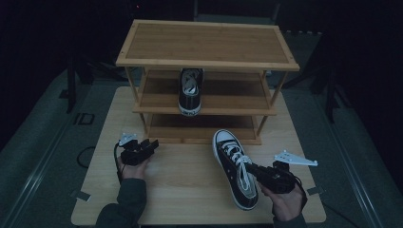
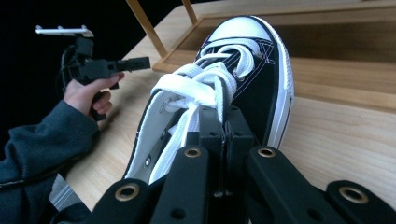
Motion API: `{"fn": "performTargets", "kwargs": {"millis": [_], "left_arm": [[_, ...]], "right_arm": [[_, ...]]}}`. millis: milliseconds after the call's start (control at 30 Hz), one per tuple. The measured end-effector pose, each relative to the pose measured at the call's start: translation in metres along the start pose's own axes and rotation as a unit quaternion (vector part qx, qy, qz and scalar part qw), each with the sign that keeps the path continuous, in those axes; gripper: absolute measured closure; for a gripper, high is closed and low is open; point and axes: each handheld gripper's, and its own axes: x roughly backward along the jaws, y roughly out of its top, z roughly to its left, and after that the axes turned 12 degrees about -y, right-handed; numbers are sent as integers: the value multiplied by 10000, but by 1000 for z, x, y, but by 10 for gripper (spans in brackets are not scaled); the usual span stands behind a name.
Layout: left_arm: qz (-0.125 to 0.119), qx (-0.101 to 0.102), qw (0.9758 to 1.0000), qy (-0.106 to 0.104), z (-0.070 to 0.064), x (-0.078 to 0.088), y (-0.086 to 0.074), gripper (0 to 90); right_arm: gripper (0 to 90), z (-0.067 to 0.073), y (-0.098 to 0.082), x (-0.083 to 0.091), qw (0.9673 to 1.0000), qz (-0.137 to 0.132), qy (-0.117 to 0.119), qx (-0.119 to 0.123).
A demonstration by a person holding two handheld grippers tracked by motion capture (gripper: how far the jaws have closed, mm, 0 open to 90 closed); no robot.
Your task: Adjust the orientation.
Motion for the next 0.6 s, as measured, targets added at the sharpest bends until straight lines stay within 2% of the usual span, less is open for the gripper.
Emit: {"fn": "performTargets", "kwargs": {"millis": [333, 600], "left_arm": [[-2, -1, 10000, 2, 0, 0, 0, 539], [-15, 9, 10000, -6, 1, 0, 0, 539]], "right_arm": [[888, 7, 11, 9, 9998, -140, 62, 89], [888, 10, 18, 17, 9996, -257, 95, 62]]}}
